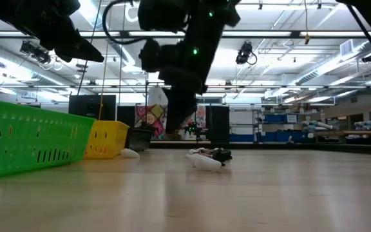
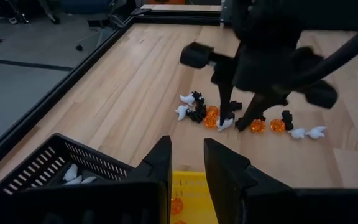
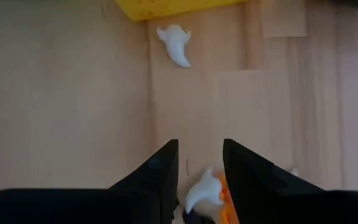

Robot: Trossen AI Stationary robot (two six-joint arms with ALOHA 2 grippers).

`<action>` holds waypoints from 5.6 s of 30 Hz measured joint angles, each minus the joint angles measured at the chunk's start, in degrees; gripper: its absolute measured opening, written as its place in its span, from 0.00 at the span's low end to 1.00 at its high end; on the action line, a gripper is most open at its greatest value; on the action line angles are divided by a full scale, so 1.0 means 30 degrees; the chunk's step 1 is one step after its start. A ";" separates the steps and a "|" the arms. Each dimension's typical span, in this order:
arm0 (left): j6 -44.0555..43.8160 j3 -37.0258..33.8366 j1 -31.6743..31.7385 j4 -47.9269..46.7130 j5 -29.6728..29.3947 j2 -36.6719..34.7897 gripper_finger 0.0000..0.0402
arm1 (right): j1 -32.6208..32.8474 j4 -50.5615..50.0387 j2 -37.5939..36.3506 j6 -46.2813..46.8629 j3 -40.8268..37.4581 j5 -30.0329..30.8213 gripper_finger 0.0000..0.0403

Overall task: Sort Halloween decoration
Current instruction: Put the white ghost plush toy into the black basket, then put the black skeleton toy into the green basket

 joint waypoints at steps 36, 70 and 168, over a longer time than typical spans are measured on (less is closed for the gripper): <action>0.0304 0.0000 -0.0007 -0.0116 0.0007 0.0000 0.17 | -0.1317 1.3249 0.0015 -0.2795 -0.6449 -0.0986 0.57; 0.0429 0.0000 0.0007 -0.0043 0.0004 0.0000 0.17 | -0.1054 1.9726 0.1698 -0.3037 -0.7646 -0.2509 0.42; 0.3409 0.0000 0.0016 0.3914 0.0102 0.0007 0.17 | -0.3037 0.3212 -0.5349 0.0566 -0.7758 -0.0247 0.52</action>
